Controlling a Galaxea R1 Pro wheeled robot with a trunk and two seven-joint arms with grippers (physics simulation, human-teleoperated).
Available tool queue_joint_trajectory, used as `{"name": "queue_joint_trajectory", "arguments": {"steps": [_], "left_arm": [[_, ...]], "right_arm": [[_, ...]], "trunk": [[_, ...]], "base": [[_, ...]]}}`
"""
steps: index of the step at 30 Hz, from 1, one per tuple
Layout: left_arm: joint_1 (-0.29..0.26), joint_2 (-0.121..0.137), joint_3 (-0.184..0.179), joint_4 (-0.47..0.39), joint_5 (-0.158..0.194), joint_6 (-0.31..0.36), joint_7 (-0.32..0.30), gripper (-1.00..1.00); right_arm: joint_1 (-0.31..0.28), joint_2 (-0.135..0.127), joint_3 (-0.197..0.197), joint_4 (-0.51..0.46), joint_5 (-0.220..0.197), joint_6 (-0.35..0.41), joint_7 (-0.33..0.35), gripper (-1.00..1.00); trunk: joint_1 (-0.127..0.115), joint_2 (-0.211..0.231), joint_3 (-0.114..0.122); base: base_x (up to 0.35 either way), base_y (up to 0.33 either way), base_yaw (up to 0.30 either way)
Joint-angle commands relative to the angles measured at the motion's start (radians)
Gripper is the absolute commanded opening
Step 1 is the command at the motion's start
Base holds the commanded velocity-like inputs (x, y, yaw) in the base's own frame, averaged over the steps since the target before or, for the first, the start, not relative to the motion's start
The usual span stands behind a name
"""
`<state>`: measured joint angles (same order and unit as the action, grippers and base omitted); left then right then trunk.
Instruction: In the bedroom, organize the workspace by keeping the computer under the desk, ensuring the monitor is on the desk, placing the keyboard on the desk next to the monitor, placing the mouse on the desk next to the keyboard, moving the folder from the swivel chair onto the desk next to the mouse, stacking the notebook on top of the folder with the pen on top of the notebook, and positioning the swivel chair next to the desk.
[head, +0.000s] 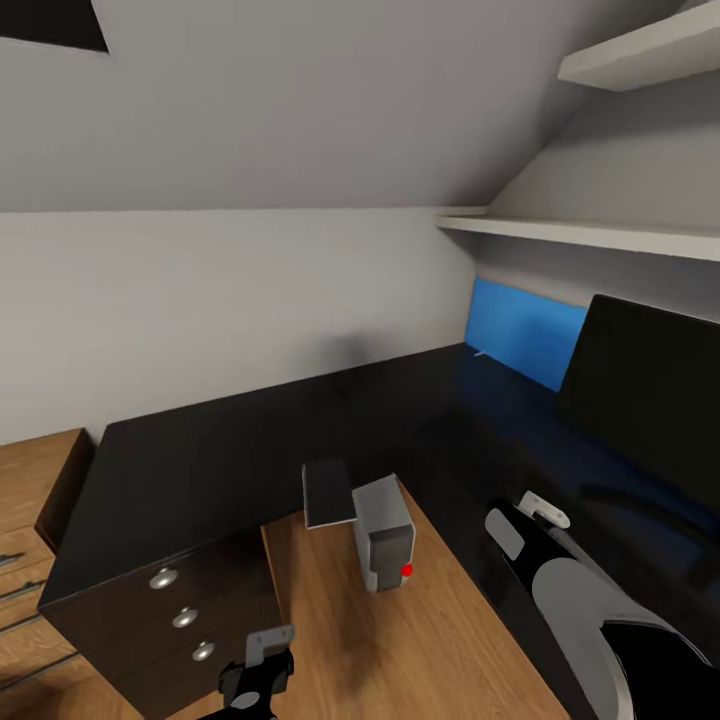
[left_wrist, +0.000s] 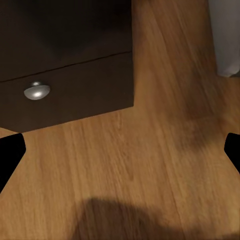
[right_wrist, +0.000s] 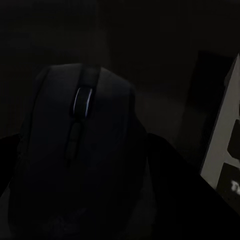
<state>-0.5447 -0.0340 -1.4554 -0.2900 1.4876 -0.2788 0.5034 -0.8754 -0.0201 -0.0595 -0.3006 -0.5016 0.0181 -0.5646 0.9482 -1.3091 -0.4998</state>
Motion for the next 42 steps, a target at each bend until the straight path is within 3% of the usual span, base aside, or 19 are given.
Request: {"name": "queue_joint_trajectory", "arguments": {"steps": [1, 5, 38, 42], "left_arm": [[-0.001, 0.0, -0.009, -0.001, 0.009, -0.006, 0.004, 1.0], [-0.001, 0.0, -0.009, -0.001, 0.01, -0.006, 0.004, 1.0], [0.001, 0.001, -0.009, -0.001, 0.009, -0.005, 0.003, 1.0], [0.001, 0.002, -0.008, 0.0, 0.01, -0.006, 0.003, 1.0]], "right_arm": [[0.0, 0.0, -0.002, -0.002, -0.006, 0.0, 0.002, -1.0], [-0.001, 0.0, -0.002, -0.002, -0.006, 0.0, 0.002, -1.0], [-0.001, 0.0, -0.002, -0.002, -0.005, 0.0, 0.002, -1.0], [-0.001, 0.0, -0.002, -0.003, -0.005, 0.0, 0.002, -1.0]], "trunk": [[0.004, -0.008, -0.004], [0.019, -0.036, -0.017], [0.019, -0.036, -0.017], [0.004, -0.008, -0.004]], "base": [[0.0, 0.0, 0.0], [0.0, 0.0, 0.0], [0.0, 0.0, 0.0], [0.0, 0.0, 0.0]]}}
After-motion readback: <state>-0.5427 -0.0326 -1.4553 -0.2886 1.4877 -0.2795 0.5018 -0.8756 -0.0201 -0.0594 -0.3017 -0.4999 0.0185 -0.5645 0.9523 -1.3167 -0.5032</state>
